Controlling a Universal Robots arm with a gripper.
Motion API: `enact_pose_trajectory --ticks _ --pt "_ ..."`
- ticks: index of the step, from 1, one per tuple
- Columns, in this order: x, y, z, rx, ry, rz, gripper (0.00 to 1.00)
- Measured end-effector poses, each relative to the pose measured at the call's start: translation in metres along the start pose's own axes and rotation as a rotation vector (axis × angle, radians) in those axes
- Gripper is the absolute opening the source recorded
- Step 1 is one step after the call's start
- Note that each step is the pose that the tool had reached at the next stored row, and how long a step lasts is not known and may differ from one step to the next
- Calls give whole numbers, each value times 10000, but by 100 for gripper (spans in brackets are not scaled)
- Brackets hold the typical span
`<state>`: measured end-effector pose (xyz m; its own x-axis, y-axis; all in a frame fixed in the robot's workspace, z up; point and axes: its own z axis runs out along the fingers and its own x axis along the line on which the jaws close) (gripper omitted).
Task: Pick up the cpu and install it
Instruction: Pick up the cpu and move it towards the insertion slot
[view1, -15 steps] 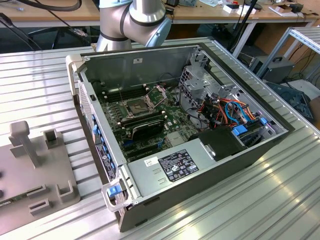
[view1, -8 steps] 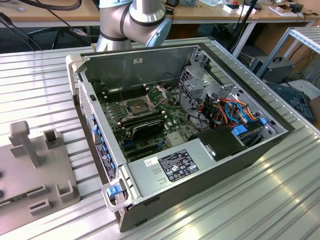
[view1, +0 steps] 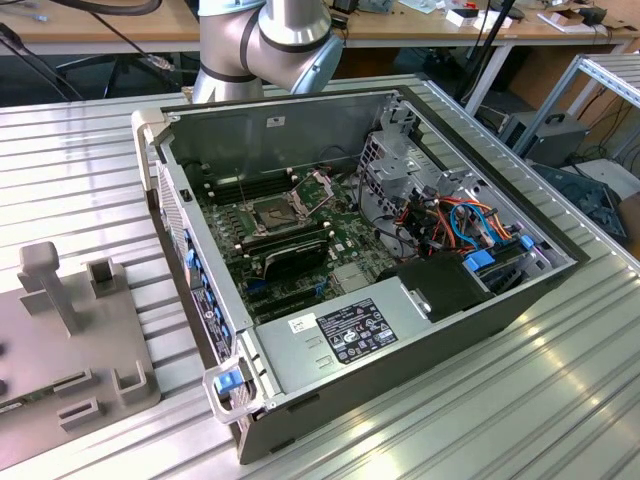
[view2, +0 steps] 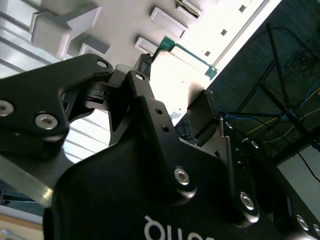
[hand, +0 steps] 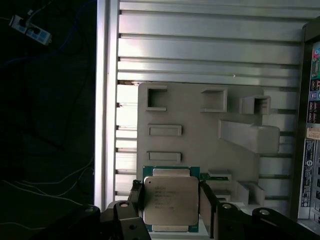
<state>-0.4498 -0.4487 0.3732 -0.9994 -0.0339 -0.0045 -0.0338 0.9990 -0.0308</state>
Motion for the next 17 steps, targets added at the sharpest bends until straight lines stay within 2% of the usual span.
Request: enact_pose_trajectory --ticks 6,10,17 --pt "-26 -1 0 0 0 -1 55" --pt "-93 -3 0 0 0 0 55" --pt "-157 -5 1 0 0 0 55"
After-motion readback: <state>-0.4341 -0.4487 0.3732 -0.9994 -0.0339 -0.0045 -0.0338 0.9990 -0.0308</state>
